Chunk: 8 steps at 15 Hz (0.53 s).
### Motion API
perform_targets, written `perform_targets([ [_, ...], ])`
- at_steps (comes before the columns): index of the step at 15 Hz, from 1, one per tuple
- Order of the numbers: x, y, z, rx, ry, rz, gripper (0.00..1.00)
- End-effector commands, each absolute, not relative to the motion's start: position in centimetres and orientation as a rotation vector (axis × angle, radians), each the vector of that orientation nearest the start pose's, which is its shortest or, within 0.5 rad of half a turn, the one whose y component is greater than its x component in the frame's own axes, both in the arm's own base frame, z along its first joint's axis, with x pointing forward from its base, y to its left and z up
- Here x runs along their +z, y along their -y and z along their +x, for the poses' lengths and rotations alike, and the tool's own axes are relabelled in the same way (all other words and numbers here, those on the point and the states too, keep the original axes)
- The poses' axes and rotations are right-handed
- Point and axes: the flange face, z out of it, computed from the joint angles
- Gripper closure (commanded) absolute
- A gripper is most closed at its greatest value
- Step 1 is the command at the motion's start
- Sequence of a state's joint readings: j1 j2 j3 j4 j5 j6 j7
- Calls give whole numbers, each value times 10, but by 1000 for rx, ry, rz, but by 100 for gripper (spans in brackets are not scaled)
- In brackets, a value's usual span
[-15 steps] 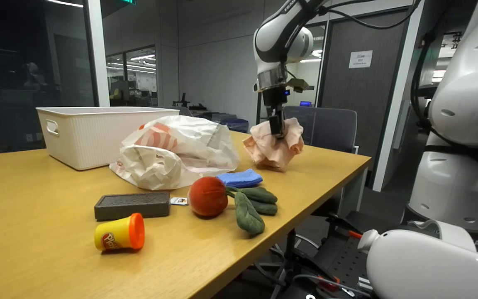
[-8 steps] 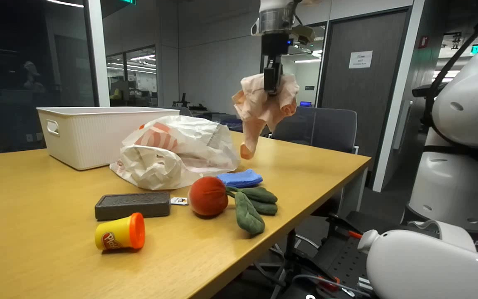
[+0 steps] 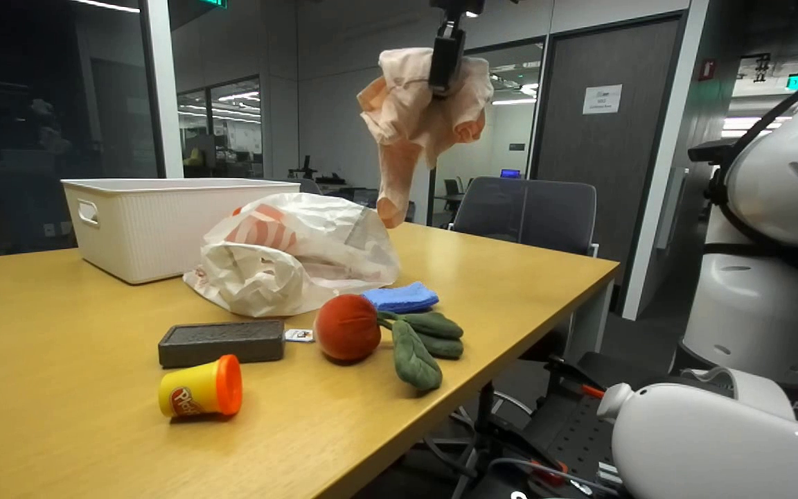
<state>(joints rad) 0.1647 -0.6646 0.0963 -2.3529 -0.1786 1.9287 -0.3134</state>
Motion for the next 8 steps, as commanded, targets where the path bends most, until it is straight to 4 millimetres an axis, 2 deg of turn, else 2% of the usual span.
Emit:
perform_targets([
  [1,608,-121,344,-478,1185,-3148,90],
  [5,603,-155,342,-502,1378,-3057,90],
  [8,601,-197,325,-508,1486,-3008,90],
])
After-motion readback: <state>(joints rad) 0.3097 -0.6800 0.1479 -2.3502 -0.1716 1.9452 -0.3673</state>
